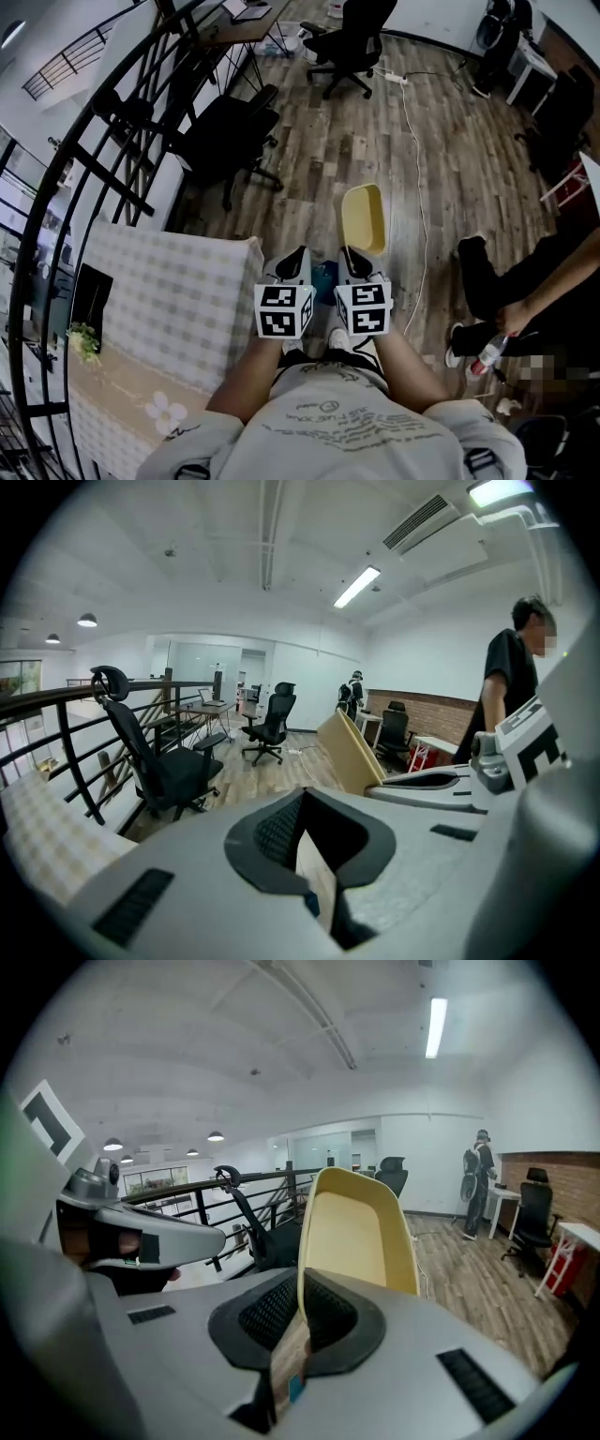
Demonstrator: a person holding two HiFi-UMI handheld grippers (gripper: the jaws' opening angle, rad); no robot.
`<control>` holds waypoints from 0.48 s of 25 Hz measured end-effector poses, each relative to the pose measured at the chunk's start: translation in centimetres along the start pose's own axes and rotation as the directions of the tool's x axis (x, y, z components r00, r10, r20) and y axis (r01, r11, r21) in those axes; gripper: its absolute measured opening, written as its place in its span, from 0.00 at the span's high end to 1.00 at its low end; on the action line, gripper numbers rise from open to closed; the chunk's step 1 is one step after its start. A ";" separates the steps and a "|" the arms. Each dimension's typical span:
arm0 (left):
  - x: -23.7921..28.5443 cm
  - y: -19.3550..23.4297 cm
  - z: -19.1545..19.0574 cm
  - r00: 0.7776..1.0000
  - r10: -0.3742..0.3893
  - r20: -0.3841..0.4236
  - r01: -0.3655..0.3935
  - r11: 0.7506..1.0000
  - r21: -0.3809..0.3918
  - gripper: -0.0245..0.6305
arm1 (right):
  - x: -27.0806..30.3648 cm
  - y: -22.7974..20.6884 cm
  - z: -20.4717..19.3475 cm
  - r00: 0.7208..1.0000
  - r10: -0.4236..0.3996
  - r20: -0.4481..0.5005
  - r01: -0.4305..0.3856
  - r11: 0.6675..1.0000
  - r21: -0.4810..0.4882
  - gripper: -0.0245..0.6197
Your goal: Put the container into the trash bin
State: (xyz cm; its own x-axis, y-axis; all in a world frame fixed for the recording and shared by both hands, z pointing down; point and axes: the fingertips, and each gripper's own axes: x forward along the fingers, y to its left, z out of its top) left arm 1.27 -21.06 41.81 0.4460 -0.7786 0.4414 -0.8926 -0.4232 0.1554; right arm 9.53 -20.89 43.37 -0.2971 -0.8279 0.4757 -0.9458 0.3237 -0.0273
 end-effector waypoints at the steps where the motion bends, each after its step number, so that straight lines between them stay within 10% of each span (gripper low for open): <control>1: 0.4 0.2 -0.5 1.000 -0.010 -0.013 0.010 1.000 -0.005 0.95 | 0.3 0.0 -0.5 1.000 -0.005 -0.018 0.005 1.000 0.009 0.94; 12: 6.2 1.5 -10.0 0.976 -0.090 -0.197 0.071 0.992 -0.100 0.95 | 5.6 0.0 -11.1 0.971 -0.003 -0.238 0.028 0.995 0.099 0.94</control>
State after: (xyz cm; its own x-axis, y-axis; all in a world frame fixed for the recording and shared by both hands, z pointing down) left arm 2.04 -21.92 53.68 0.5024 -0.6308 0.5913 -0.8608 -0.4288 0.2740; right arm 9.31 -20.45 55.77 -0.2542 -0.6961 0.6714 -0.9620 0.2539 -0.1009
